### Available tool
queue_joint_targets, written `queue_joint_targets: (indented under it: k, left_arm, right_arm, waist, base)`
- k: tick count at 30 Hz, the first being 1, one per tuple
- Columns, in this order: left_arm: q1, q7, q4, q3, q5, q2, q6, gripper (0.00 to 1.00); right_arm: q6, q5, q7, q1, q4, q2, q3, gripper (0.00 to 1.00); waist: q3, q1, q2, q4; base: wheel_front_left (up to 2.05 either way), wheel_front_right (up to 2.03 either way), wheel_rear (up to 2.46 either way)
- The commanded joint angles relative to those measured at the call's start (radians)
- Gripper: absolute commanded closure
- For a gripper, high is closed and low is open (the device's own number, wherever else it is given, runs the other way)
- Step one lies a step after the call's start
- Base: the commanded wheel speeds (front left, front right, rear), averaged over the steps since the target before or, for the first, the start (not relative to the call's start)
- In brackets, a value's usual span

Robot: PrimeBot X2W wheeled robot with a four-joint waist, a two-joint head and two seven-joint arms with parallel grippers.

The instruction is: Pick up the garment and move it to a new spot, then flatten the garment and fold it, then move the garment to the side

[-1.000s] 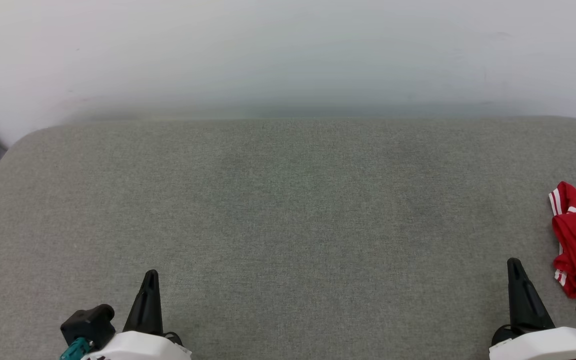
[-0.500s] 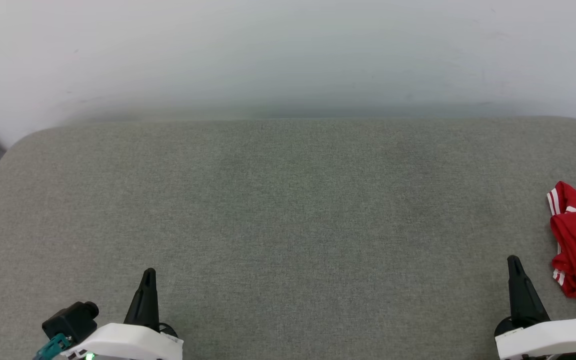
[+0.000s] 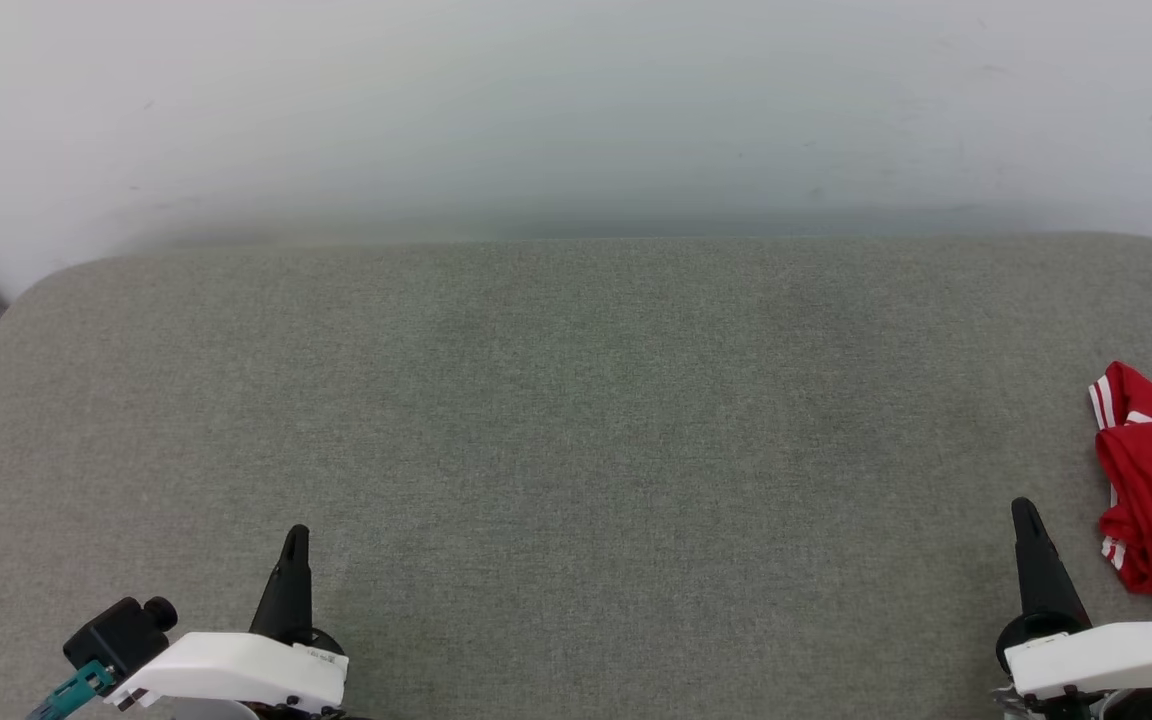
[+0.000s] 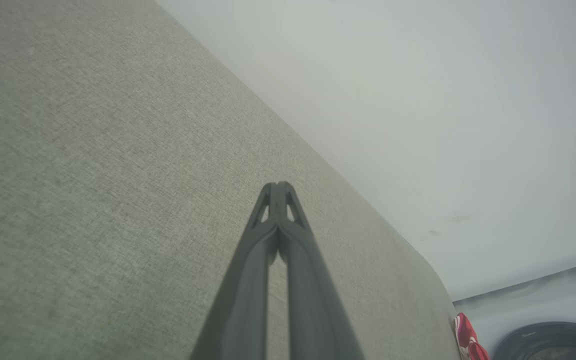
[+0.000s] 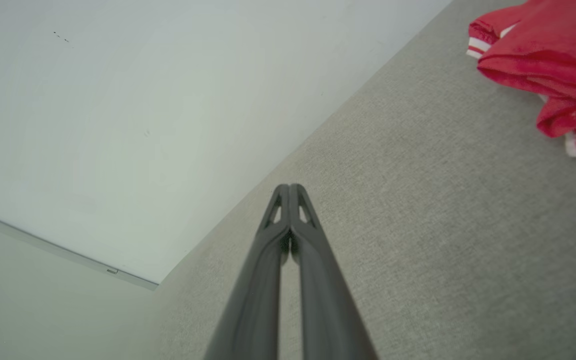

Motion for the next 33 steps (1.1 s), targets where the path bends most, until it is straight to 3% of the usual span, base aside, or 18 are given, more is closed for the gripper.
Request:
queue_joint_targets:
  k: [1,33]
  left_arm:
    - [-0.023,0.006,-0.007,0.006,-0.028,0.001,-0.007,1.0]
    - [-0.068,0.096,0.028,0.041,-0.395,0.001,-0.038,1.0]
  right_arm:
    - [0.0,0.029,0.005,-0.026,-0.006,0.001,-0.003,1.0]
    - [0.0,0.38,0.095,-0.072,0.031,0.002,-0.007,1.0]
  waist:
    - [0.0,0.0,0.0,0.0]
    - [-0.006,0.0,0.0,-0.01]
  base:
    - [0.0,0.0,0.0]
    - [0.0,0.0,0.0]
